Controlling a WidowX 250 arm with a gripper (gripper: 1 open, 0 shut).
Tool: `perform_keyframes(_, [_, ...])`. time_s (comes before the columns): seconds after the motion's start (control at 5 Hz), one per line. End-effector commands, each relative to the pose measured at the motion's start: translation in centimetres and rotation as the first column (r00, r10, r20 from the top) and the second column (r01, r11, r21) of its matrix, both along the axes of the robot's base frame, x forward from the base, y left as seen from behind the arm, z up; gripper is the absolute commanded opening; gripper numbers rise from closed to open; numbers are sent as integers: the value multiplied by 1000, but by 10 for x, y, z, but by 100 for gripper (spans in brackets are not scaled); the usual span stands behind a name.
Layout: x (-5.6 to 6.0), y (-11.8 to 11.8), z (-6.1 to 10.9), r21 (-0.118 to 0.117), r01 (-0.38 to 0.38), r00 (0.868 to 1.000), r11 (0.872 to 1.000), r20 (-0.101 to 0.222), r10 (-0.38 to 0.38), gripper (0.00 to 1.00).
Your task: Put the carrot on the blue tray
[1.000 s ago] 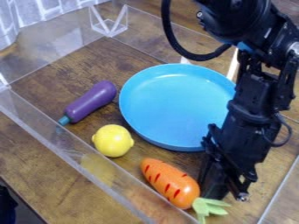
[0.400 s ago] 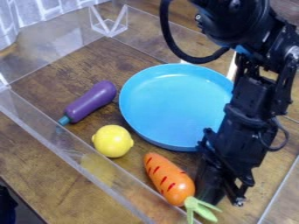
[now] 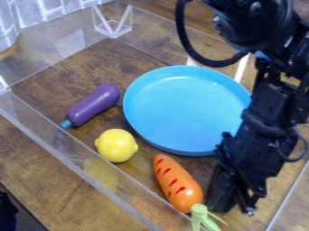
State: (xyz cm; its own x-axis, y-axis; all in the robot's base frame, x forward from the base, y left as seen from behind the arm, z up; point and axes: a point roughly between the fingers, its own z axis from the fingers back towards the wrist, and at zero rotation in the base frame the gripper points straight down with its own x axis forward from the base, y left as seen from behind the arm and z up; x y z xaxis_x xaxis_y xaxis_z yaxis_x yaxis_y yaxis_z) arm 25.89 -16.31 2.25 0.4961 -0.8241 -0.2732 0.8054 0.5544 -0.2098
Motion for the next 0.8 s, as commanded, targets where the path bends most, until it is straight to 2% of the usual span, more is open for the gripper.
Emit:
perform_keyframes(0.0, [5,2,13,-38,21,998,999,54,-19,0])
perform_keyframes(0.4, [4,21,15,-45,24,998,999,56,-21,0])
perform_keyframes(0.6, [7,17,15,-47,13,998,999,57,-10,0])
